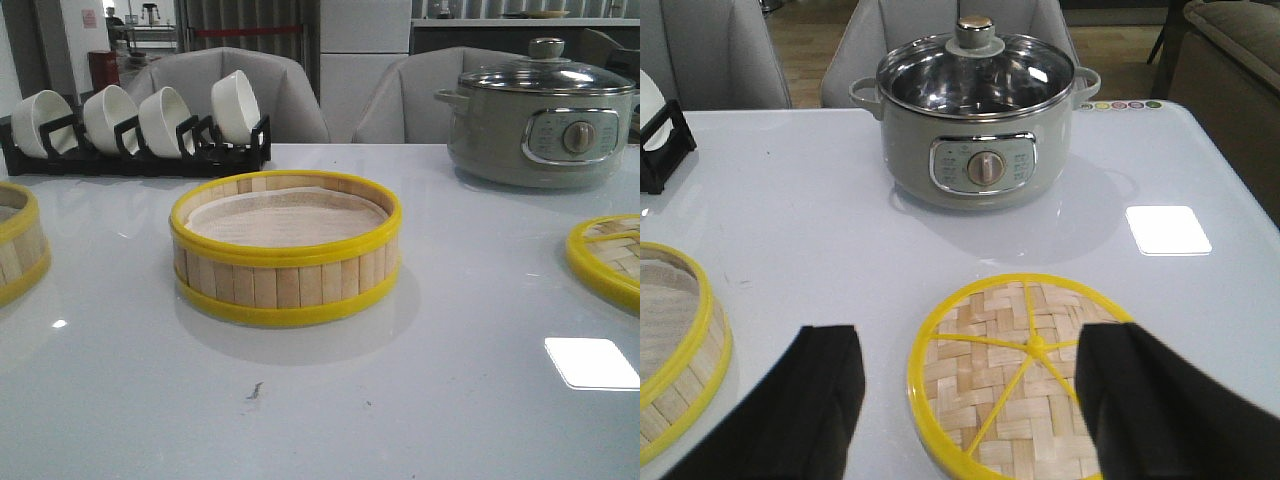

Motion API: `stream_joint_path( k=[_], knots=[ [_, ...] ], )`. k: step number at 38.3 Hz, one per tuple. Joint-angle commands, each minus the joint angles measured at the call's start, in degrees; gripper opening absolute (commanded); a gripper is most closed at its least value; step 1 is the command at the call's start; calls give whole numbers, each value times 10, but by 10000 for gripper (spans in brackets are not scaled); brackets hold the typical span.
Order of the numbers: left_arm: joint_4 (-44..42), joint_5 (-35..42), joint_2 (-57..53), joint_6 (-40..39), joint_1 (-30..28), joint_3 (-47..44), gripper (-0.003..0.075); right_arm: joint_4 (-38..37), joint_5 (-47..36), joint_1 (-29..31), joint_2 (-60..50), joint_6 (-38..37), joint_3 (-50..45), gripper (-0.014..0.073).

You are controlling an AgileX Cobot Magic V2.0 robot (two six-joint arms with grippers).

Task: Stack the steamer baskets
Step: 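Move the left gripper down to the rim of the nearby steamer basket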

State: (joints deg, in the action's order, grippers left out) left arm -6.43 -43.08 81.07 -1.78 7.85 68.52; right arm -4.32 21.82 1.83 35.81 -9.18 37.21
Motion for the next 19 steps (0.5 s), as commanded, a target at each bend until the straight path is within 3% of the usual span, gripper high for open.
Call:
stream_joint_path(
  k=[1,19],
  knots=[
    [3,37,28,-6,2,36,451,-5,-40,0,5,2,23,559],
    [-12,-9,221,-6,2,128,451,-5,-2,0,18,2,23,559]
  ],
)
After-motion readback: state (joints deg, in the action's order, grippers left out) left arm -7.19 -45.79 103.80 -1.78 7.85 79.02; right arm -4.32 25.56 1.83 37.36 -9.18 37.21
